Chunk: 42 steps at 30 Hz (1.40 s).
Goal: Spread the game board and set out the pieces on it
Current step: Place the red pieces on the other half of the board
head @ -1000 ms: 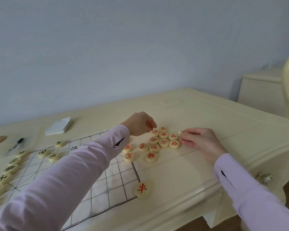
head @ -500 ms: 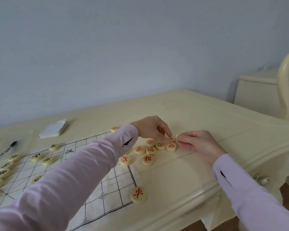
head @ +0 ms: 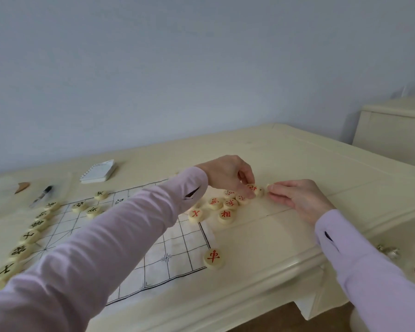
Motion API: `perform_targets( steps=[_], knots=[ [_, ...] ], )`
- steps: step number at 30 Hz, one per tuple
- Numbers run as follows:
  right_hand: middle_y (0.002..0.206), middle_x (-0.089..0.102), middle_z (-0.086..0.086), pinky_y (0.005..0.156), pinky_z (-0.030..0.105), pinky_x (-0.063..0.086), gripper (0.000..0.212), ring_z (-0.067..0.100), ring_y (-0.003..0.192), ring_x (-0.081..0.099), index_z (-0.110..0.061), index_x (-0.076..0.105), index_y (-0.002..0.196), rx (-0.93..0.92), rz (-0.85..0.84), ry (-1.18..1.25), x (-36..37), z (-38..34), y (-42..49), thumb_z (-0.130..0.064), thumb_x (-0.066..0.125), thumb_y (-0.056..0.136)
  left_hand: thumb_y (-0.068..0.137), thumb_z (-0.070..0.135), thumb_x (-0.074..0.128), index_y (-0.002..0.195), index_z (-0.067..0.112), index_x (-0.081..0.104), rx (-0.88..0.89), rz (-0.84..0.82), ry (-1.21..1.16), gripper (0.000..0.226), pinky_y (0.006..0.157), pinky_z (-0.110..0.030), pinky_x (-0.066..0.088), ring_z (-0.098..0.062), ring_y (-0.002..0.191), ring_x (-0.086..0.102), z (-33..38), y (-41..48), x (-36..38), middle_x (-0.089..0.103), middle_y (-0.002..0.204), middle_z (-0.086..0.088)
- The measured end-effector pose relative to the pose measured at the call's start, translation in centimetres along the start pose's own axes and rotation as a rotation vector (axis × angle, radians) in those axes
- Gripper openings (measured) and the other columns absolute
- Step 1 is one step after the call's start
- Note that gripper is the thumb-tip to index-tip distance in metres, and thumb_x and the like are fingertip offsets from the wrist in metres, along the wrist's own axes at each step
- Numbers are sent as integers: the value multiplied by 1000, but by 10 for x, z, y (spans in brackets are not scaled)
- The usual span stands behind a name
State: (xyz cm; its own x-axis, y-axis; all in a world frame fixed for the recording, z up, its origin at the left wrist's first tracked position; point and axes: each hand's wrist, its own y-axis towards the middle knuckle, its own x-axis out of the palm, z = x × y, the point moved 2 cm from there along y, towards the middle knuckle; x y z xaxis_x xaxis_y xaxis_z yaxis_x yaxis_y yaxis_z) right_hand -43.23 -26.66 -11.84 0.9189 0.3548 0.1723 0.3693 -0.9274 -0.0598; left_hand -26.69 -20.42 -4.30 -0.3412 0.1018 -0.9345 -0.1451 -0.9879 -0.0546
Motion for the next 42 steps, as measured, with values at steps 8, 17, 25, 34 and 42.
perform_targets(
  steps=[8, 17, 25, 34, 42],
  knots=[
    [82, 64, 14, 69, 17, 56, 18, 17, 73, 61, 7, 65, 94, -60, 62, -93, 13, -4, -16, -1, 71, 79, 76, 29, 77, 98, 19, 66, -170, 72, -57, 26, 82, -24, 49, -12, 88, 63, -50, -84, -28, 66, 89, 9],
    [81, 72, 13, 71, 22, 58, 20, 16, 68, 69, 1, 71, 91, -150, -208, -407, 100, -26, -66, -11, 76, 76, 82, 38, 68, 95, 13, 63, -354, 104, -54, 28, 67, -18, 49, -6, 69, 69, -77, -148, -40, 74, 83, 3],
    [89, 74, 8, 89, 37, 54, 21, 21, 87, 70, -13, 73, 90, -241, -440, -874, 167, -13, -102, -20, 79, 70, 80, 42, 67, 93, 15, 63, -358, 170, -75, 30, 78, -31, 55, -13, 71, 66, -94, -183, -38, 73, 81, 2],
    [94, 71, 2, 86, 31, 50, 26, 18, 95, 66, -13, 73, 95, -250, -538, -1170, 185, 0, -117, -18, 79, 71, 79, 43, 70, 96, 18, 62, -326, 194, -118, 31, 79, -30, 53, -11, 72, 63, -107, -207, -28, 72, 89, -2],
    [92, 67, -2, 92, 30, 50, 29, 15, 95, 63, -13, 72, 102, -221, -571, -1233, 187, 1, -119, -14, 78, 73, 78, 40, 72, 97, 17, 63, -325, 197, -135, 32, 80, -29, 53, -13, 76, 65, -110, -210, -24, 72, 92, -3]
  ],
)
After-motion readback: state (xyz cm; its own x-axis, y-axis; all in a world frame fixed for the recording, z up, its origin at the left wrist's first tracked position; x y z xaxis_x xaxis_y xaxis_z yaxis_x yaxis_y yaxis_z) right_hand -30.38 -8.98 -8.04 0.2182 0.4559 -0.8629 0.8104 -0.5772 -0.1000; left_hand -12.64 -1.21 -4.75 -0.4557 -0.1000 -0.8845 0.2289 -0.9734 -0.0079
